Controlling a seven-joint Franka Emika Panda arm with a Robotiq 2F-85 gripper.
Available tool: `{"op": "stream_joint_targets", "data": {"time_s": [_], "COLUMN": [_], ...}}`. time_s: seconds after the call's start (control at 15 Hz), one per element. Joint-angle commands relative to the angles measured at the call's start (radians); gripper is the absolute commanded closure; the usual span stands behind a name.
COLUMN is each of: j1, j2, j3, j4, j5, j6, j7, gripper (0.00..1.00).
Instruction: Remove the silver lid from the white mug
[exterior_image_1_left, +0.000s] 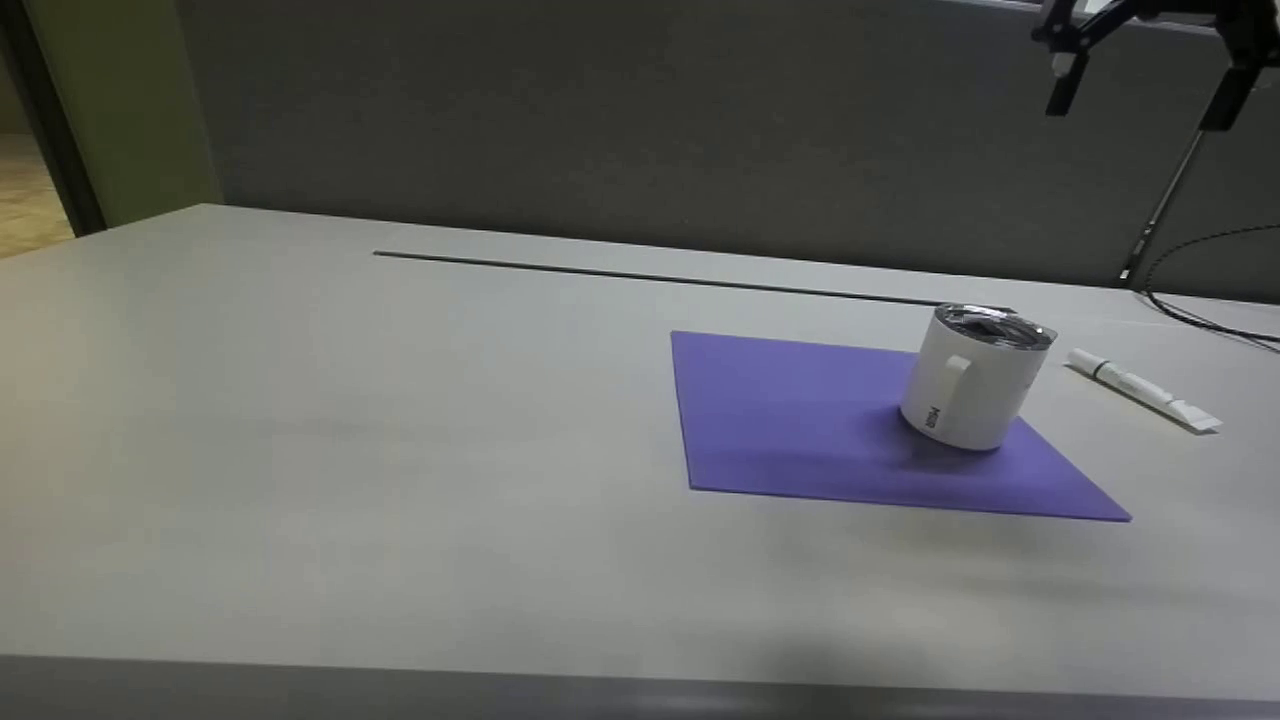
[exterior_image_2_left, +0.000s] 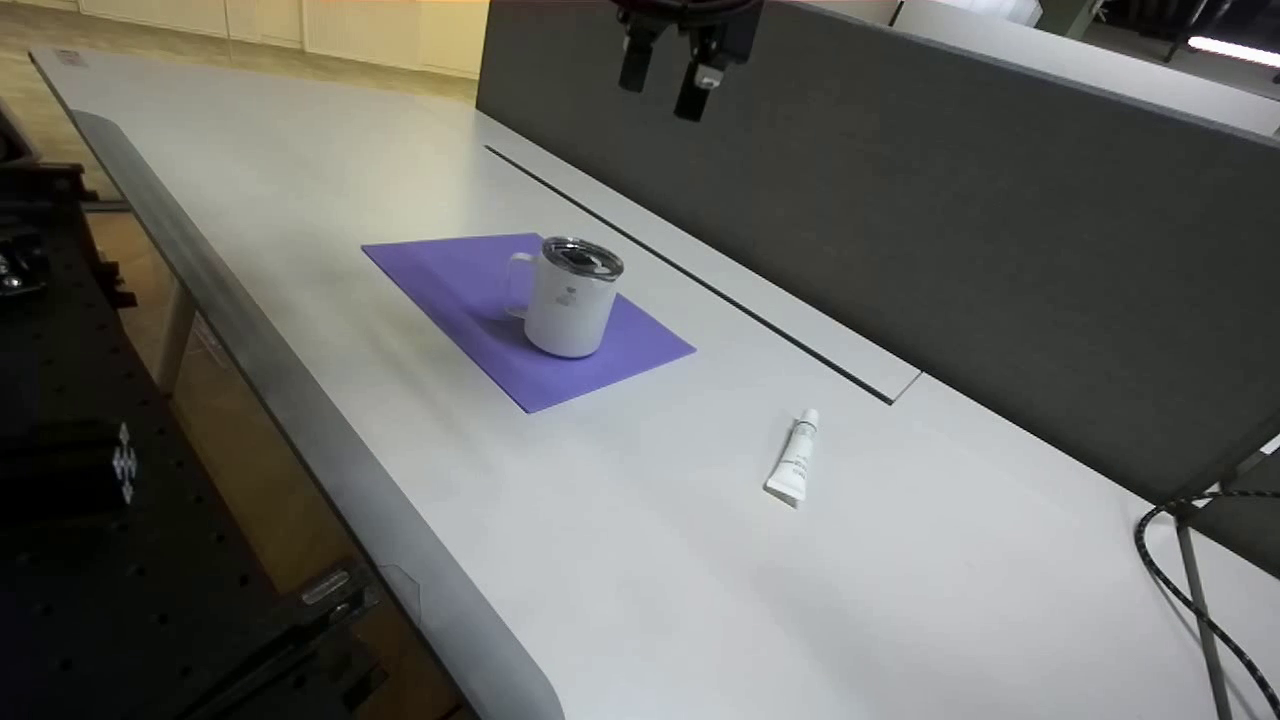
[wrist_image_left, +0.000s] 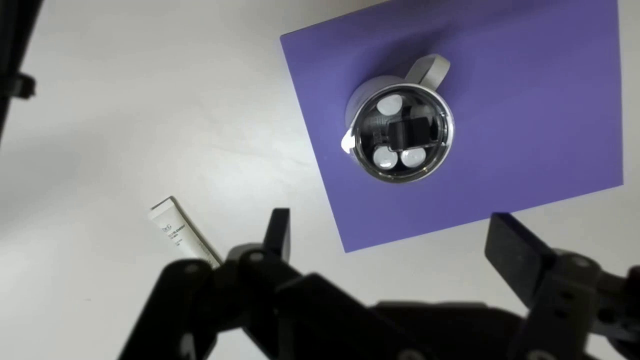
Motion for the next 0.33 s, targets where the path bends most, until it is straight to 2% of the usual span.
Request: {"op": "stream_joint_targets", "data": {"time_s": [0.0, 0.27], "j1": [-0.001, -0.002], "j2": [0.000, 0.000], "j3": [0.000, 0.000], "j4": [0.002, 0.002], "j5": [-0.005, -0.013], "j6": [-0.009, -0.016], "j7": [0.000, 0.000], "gripper": [0.00, 0.00]}}
